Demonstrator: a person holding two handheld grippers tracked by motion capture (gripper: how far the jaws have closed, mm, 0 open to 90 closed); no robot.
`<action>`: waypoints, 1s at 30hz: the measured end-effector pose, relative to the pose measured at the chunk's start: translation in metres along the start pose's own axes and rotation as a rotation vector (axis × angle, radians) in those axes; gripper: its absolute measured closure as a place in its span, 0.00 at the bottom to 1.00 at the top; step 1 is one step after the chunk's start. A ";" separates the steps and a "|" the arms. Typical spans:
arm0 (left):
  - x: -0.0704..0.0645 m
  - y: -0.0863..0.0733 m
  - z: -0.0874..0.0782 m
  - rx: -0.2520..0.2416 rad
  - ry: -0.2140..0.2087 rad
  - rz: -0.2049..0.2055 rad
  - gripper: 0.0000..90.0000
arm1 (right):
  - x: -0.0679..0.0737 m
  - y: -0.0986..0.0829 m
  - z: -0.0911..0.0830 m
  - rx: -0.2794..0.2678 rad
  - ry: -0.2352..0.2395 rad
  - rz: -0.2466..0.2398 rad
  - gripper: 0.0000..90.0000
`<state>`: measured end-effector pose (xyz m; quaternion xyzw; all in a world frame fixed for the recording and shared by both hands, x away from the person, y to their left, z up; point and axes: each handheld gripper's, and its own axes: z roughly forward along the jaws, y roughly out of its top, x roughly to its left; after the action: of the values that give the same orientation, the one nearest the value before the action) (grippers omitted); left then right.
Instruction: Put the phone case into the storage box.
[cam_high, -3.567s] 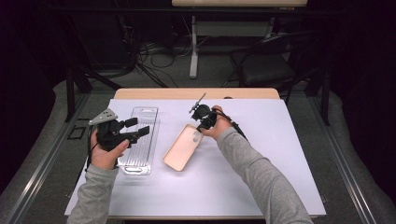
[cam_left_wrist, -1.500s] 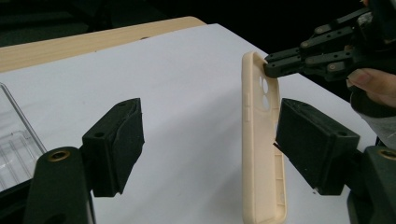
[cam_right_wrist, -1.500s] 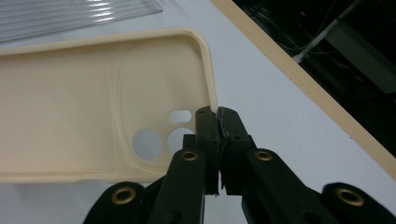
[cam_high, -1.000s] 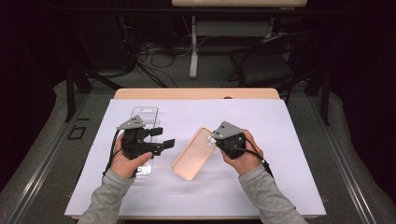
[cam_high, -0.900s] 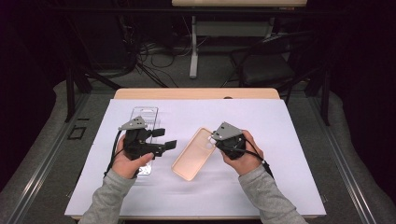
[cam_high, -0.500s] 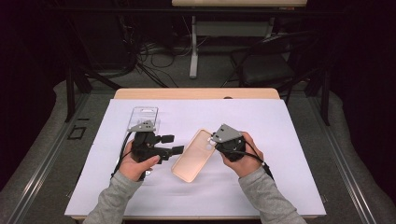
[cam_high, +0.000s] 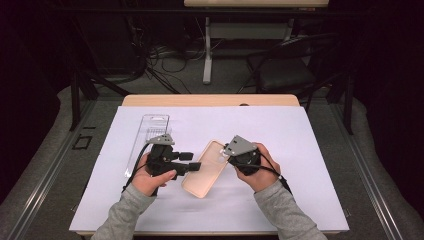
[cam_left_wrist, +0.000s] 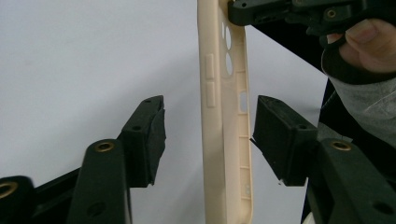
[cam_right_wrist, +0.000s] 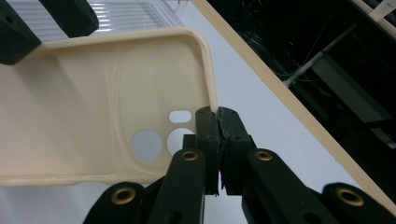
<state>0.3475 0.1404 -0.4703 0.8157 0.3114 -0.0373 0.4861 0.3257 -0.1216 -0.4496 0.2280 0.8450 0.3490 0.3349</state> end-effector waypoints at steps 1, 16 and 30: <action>0.000 0.000 0.000 0.010 0.001 -0.003 0.50 | 0.000 0.000 0.000 -0.001 0.001 -0.001 0.99; 0.005 -0.004 0.005 0.069 -0.055 -0.080 0.66 | 0.004 0.002 -0.001 -0.017 0.011 -0.014 0.99; 0.006 -0.005 0.009 0.103 -0.093 -0.116 0.78 | 0.008 0.004 -0.002 -0.013 0.017 -0.027 0.99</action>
<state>0.3520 0.1380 -0.4813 0.8175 0.3328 -0.1192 0.4547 0.3197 -0.1153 -0.4492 0.2114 0.8485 0.3519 0.3340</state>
